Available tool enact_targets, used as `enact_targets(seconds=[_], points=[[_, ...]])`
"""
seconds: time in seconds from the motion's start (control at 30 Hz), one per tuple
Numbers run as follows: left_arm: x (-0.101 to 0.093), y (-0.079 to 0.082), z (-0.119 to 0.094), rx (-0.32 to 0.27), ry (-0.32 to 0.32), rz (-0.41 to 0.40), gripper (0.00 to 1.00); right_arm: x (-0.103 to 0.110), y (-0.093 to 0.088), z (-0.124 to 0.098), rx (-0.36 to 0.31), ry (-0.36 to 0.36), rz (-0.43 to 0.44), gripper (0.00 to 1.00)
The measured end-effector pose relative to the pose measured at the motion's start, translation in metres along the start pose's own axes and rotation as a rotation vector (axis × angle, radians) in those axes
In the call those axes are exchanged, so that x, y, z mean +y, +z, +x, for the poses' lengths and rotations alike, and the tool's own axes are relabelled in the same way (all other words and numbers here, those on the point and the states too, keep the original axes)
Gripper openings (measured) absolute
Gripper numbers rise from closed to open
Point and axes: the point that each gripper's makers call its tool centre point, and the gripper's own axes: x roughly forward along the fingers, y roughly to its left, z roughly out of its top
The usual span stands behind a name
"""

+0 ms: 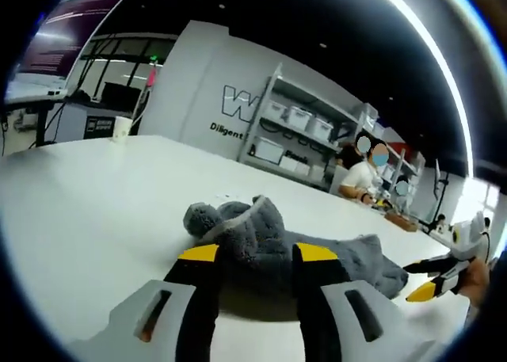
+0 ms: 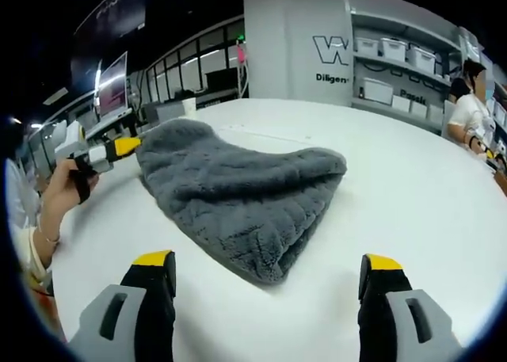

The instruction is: Open the folded towel by lifting each exposed corner and separating the folded layers until the towel lies flat within the target outline without major curled edges

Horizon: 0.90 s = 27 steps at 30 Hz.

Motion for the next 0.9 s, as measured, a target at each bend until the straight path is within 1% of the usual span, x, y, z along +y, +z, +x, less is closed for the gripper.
enact_targets(seconds=[0.07, 0.1, 0.13, 0.17, 0.23, 0.37, 0.47, 0.57, 0.63, 0.7, 0.73, 0.8, 0.87, 0.9], points=[[0.001, 0.002, -0.001, 0.002, 0.017, 0.026, 0.53, 0.001, 0.001, 0.0, -0.002, 0.005, 0.0, 0.96], [0.003, 0.005, -0.002, -0.004, 0.036, 0.057, 0.58, 0.001, 0.0, 0.0, -0.001, 0.005, -0.002, 0.96], [0.003, 0.007, -0.002, -0.005, 0.039, 0.074, 0.66, 0.001, 0.0, 0.0, 0.002, 0.004, -0.004, 0.96], [0.002, 0.01, -0.003, -0.005, 0.043, 0.093, 0.71, 0.001, 0.0, 0.0, 0.003, 0.002, -0.004, 0.96], [0.004, 0.02, -0.006, -0.024, 0.059, 0.14, 0.78, 0.001, 0.0, -0.001, 0.001, 0.001, -0.004, 0.96], [0.001, 0.032, -0.006, -0.036, 0.048, 0.184, 0.87, 0.001, 0.001, -0.002, -0.005, 0.001, -0.003, 0.96], [-0.003, 0.031, -0.005, -0.013, 0.021, 0.183, 1.0, 0.0, 0.001, -0.001, -0.002, 0.0, -0.006, 0.96], [-0.017, 0.031, -0.003, 0.008, -0.048, 0.25, 1.0, -0.001, 0.001, 0.0, 0.005, -0.002, -0.006, 0.96], [-0.02, 0.029, -0.003, 0.024, -0.069, 0.263, 1.0, -0.001, 0.0, 0.0, 0.007, -0.002, -0.006, 0.97], [-0.027, 0.026, -0.002, 0.054, -0.117, 0.276, 1.0, -0.002, 0.0, 0.0, 0.008, -0.004, -0.008, 0.97], [-0.03, 0.025, -0.001, 0.077, -0.147, 0.296, 1.0, -0.002, 0.001, 0.0, 0.006, -0.004, -0.008, 0.97], [-0.032, 0.024, 0.001, 0.098, -0.176, 0.321, 1.0, -0.001, 0.002, -0.001, -0.002, 0.002, -0.005, 0.97], [-0.029, 0.023, 0.003, 0.123, -0.194, 0.352, 1.0, 0.0, 0.004, -0.003, -0.014, 0.009, -0.004, 0.97], [-0.029, 0.022, 0.004, 0.137, -0.212, 0.37, 1.0, 0.001, 0.005, -0.003, -0.017, 0.011, -0.005, 0.97]])
